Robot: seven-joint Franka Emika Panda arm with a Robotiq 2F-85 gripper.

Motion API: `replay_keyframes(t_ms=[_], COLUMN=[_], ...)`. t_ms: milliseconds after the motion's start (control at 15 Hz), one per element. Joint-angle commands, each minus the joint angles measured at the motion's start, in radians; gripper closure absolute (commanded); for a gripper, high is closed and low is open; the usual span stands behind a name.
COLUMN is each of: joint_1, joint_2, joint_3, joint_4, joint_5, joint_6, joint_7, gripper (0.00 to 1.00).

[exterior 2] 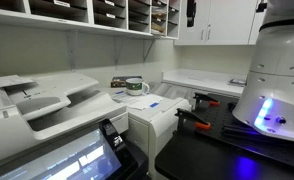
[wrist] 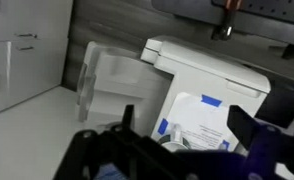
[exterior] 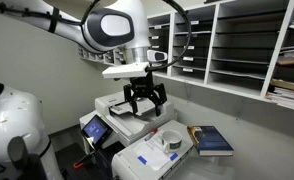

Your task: Put the marker in the mug cup

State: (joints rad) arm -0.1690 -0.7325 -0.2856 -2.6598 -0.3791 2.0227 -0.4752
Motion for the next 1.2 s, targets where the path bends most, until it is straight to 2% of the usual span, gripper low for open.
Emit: replay_keyframes(t_ms=[0,267,400,533,733,867,1000,1133], joint_1=[0.005,0.084,0.132,0.183,0.254,0.288,0.293,0.26], joint_2=[-0.001,0.051,0.111,0.211,0.423,0.578,0.73,0.877], joint_3=[-0.004,-0.005,0.013,0.023,0.044,0.061,0.099,0.159], joint_4=[0.002,-0.024,-0.06,-0.091,-0.083,-0.043,0.015,0.094], joint_5=[-0.002,0.096,0.178,0.261,0.37,0.43,0.472,0.476], joint_6=[-0.004,0.036,0.127,0.281,0.497,0.602,0.664,0.702], joint_7=[0.003,0.003,0.062,0.09,0.073,0.042,0.026,0.026], gripper=[0.0,0.0,0.0,0.0,0.0,0.0,0.0,0.0])
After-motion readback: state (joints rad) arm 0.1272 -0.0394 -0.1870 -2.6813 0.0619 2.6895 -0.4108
